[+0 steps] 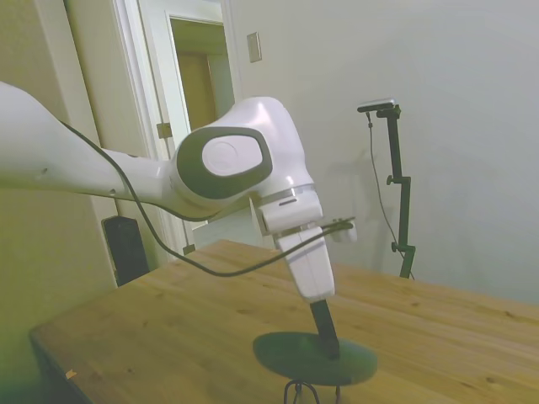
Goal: Unload the plate
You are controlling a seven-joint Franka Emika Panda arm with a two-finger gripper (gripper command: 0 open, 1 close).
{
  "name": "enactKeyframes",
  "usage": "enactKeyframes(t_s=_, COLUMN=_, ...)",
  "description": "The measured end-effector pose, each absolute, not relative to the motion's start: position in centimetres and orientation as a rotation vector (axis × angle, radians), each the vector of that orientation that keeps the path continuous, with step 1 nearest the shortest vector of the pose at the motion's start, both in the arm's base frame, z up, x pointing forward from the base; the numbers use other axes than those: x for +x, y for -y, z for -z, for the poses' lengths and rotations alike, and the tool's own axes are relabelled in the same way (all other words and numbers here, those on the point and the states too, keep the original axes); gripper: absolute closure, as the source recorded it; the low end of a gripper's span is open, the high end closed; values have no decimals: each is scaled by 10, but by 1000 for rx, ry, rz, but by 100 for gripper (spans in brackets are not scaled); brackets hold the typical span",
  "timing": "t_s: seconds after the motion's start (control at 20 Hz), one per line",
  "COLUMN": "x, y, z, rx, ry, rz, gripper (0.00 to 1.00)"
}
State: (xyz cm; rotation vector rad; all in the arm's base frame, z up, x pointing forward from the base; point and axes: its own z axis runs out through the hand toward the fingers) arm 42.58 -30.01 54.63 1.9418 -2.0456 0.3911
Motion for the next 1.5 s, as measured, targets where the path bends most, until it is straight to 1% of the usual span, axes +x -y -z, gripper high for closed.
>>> enactKeyframes(t_s=0.1, x=435, y=285, z=-563, rx=2009, ry=2011, rz=-514, gripper=100)
enactKeyframes(t_s=0.2, x=449, y=261, z=-570, rx=2090, ry=1980, rz=-621, gripper=100)
enactKeyframes(t_s=0.3, x=465, y=236, z=-567, rx=2184, ry=1952, rz=-709, gripper=100)
enactKeyframes(t_s=0.4, x=480, y=212, z=-556, rx=2287, ry=1939, rz=-777, gripper=100)
enactKeyframes(t_s=0.55, x=501, y=183, z=-531, rx=2448, ry=1908, rz=-860, gripper=100)
enactKeyframes(t_s=0.65, x=510, y=169, z=-509, rx=2562, ry=1878, rz=-887, gripper=100)
enactKeyframes(t_s=0.85, x=517, y=143, z=-447, rx=2783, ry=1825, rz=-771, gripper=100)
enactKeyframes(t_s=0.95, x=513, y=137, z=-430, rx=2869, ry=1797, rz=-710, gripper=100)
enactKeyframes(t_s=1.1, x=498, y=169, z=-411, rx=2914, ry=1777, rz=-673, gripper=100)
enactKeyframes(t_s=1.25, x=480, y=208, z=-377, rx=2906, ry=1784, rz=-610, gripper=100)
enactKeyframes(t_s=1.35, x=476, y=220, z=-356, rx=2896, ry=1797, rz=-564, gripper=100)
enactKeyframes(t_s=1.45, x=479, y=225, z=-346, rx=2889, ry=1797, rz=-541, gripper=100)
enactKeyframes(t_s=1.5, x=481, y=225, z=-345, rx=2887, ry=1793, rz=-538, gripper=0)
